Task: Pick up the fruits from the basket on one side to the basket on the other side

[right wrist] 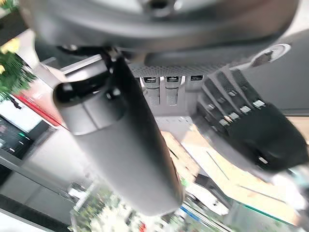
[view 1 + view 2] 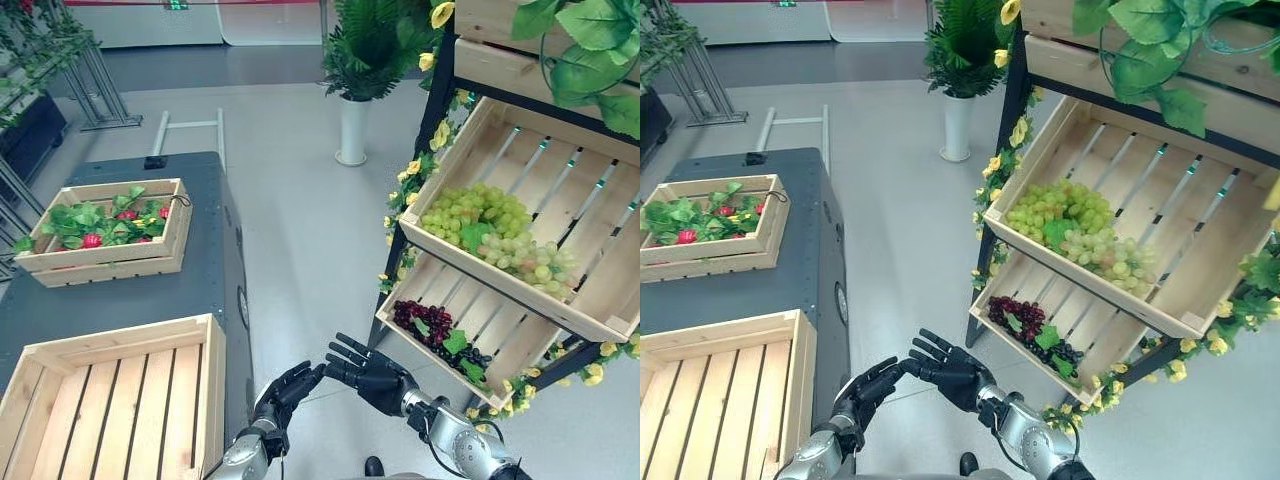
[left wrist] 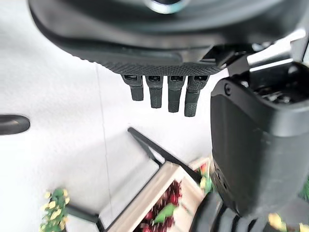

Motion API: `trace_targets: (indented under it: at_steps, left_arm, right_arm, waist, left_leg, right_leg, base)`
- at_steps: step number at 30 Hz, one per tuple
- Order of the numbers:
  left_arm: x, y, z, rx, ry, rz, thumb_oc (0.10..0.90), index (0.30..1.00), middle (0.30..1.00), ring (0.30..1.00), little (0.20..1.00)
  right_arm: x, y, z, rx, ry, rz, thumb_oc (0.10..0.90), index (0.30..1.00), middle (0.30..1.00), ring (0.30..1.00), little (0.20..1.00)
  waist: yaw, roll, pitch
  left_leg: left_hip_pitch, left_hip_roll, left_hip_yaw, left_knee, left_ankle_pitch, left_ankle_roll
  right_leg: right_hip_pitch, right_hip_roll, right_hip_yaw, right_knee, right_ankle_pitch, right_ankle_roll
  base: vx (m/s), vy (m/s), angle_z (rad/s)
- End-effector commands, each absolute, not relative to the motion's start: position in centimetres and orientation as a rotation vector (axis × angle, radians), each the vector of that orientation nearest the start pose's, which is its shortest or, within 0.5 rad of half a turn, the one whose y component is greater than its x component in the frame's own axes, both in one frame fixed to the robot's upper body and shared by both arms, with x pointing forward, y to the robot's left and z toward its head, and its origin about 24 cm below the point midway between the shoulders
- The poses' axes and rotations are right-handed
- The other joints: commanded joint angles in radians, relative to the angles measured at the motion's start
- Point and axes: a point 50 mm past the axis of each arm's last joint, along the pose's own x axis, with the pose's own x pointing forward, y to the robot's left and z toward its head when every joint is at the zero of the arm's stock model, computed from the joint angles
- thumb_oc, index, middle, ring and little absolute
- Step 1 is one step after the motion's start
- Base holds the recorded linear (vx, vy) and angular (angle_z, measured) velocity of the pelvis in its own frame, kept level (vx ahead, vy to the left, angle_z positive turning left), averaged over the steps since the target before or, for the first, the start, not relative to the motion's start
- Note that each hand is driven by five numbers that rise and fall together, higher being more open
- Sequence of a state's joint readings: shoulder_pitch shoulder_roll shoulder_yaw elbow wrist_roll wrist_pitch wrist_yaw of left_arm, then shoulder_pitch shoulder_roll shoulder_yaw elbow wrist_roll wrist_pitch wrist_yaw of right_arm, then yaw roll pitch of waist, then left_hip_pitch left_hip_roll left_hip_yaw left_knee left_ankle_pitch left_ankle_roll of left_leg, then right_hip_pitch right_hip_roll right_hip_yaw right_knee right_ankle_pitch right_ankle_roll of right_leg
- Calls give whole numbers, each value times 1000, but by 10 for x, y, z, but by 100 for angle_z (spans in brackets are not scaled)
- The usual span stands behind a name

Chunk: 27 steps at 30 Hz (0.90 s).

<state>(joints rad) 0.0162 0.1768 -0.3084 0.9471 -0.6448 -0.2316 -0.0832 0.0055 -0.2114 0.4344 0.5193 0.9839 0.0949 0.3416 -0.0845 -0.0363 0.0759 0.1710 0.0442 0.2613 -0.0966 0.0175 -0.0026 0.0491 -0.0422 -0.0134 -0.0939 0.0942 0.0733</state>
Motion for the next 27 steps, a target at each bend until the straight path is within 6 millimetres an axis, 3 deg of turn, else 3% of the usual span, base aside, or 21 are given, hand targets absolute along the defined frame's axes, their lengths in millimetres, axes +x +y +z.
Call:
trace_targets:
  at_steps: [1, 10, 17, 27]
  left_arm:
    - [186, 162, -119, -400, 627, 73, 800, 900, 900, 900, 900]
    - [165, 160, -133, -469, 702, 115, 800, 900, 900, 900, 900]
    - [156, 164, -138, -499, 715, 90, 800, 900, 900, 900, 900]
    - [151, 154, -143, -464, 784, -49, 800, 900, 900, 900, 900]
  right_arm:
    - [226, -100, -51, 797, 402, 443, 800, 900, 900, 900, 900]
    - [210, -127, -84, 789, 483, 274, 800, 900, 900, 900, 900]
    - [180, -146, -118, 815, 612, 96, 800, 900, 900, 900, 900]
    - [158, -149, -137, 802, 741, 5, 800, 900, 900, 900, 900]
  waist:
    - [20, 16, 18]
    - [26, 33, 14]
    - [32, 36, 8]
    - [31, 46, 15]
  left_leg:
    - [5, -56, -61, 18, -87, 27]
    - [6, -64, -96, 9, -91, 31]
    - [3, -63, -105, 9, -89, 33]
    - [4, -68, -115, 9, -88, 37]
  right_leg:
    - [76, 20, -72, 7, -75, -21]
    - [86, 19, -83, 7, -87, -24]
    - [91, 22, -86, 7, -89, -26]
    - [96, 28, -80, 7, -94, -35]
  base:
    - [20, 0, 17]
    - [3, 5, 9]
    - [0, 0, 0]
    - [0, 0, 0]
